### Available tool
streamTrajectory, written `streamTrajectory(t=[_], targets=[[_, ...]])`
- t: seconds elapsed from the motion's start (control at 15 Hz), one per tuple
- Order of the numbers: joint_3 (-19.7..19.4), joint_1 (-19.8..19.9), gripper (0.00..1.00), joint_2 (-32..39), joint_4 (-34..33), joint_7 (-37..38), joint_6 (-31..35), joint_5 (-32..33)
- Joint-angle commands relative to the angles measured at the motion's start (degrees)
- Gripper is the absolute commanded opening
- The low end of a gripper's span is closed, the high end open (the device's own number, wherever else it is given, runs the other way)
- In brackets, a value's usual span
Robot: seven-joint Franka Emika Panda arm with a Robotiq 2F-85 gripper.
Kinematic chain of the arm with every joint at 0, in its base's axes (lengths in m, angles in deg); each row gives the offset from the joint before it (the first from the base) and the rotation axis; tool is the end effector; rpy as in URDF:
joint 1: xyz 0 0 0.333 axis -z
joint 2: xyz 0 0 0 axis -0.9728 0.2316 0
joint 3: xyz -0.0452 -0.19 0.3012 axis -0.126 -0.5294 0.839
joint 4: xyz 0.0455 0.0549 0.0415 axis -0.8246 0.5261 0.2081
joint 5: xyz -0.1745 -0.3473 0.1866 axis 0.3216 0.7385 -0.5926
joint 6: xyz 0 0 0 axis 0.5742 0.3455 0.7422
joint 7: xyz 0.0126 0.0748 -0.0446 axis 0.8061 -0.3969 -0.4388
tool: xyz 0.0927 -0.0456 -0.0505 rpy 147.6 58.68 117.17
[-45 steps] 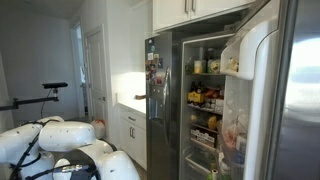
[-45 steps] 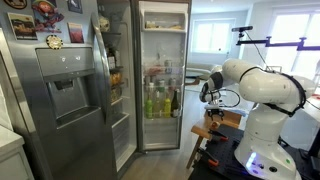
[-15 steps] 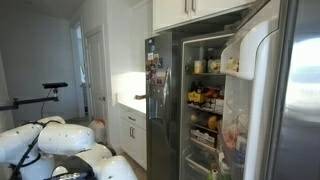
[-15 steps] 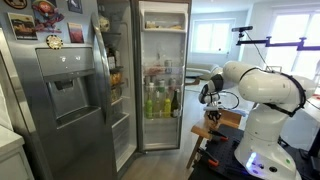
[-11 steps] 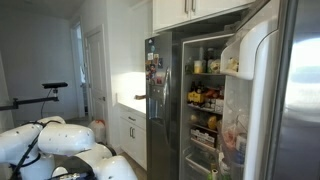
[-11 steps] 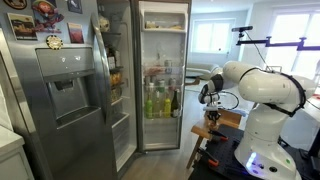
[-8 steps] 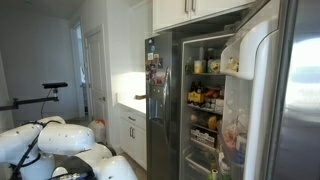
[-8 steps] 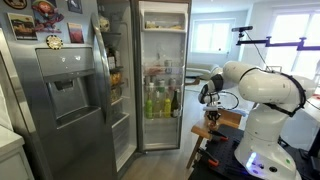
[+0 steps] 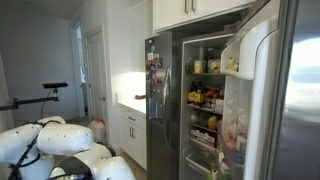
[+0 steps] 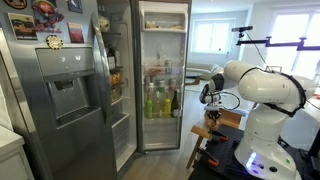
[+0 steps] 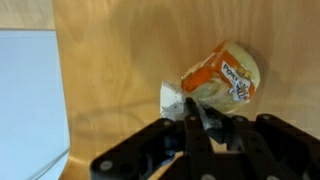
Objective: Put the plastic pack in the top right component in the refrigerator and close the component door
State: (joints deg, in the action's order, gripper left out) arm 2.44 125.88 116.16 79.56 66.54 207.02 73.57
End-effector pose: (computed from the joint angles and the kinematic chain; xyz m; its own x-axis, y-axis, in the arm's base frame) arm 0.3596 -0.6908 -0.0822 0.0252 -0.9997 -0.0047 -0.9580 -0.0255 0.2856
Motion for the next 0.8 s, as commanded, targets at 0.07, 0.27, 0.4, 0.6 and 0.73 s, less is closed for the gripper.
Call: streamTrajectory(t=[0.07, 0.27, 0.4, 0.6, 0.73], targets=[[2.16, 1.32, 0.02, -5.31, 8.7, -5.88, 7.25, -1.69], [3.04, 1.88, 0.02, -7.35, 13.59, -8.78, 12.14, -2.43], [3.73, 2.26, 0.02, -9.12, 17.47, -10.67, 15.46, -2.76], [5.33, 3.3, 0.02, -12.88, 24.44, -14.12, 20.59, -3.09], [6.4, 4.09, 0.02, -15.84, 28.8, -15.77, 23.49, -3.3]])
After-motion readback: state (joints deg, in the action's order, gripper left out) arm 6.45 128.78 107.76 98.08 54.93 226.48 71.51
